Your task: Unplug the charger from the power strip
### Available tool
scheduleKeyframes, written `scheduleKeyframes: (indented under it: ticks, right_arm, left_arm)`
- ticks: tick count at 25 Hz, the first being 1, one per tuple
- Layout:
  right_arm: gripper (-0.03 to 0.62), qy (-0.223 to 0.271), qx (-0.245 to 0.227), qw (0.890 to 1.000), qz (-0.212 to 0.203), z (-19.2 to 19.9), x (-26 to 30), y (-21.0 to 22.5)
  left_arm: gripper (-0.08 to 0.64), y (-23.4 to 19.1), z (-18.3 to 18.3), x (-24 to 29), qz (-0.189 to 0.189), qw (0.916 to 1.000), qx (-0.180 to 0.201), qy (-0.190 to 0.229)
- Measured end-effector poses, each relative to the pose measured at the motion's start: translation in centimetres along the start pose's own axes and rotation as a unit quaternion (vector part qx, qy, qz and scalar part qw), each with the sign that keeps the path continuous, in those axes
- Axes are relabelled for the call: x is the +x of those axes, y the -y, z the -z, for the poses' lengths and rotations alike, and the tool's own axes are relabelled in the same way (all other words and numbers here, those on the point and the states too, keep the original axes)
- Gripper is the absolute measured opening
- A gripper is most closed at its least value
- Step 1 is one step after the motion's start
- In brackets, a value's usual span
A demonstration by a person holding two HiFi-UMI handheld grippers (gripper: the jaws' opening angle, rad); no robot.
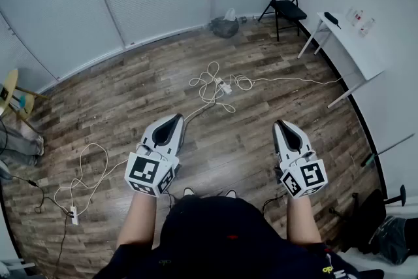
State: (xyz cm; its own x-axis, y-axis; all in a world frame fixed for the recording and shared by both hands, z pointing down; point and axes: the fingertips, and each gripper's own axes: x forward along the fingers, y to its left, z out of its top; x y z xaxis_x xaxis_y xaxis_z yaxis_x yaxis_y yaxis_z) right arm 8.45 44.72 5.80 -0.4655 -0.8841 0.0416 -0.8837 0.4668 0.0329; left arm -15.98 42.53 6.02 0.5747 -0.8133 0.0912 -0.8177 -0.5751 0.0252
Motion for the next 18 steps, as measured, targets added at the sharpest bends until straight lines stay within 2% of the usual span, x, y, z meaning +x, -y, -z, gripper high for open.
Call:
scheduleKeyframes:
  ticks: [9,18]
  right_arm:
    - [0.038,-0.009,-0.006,1.000,0.002,0.0,0.4,-1.3]
    - [0.038,-0.013,0.020,1.000,0.019,0.4,1.0,-2.4]
  left_arm:
    - [0.018,-0.7,0.1,-0.6,0.010,0.9999,-0.004,-0.004]
    - [0.018,-2.1,0.7,-2.0,0.018,0.9998,-0.006,-0.006]
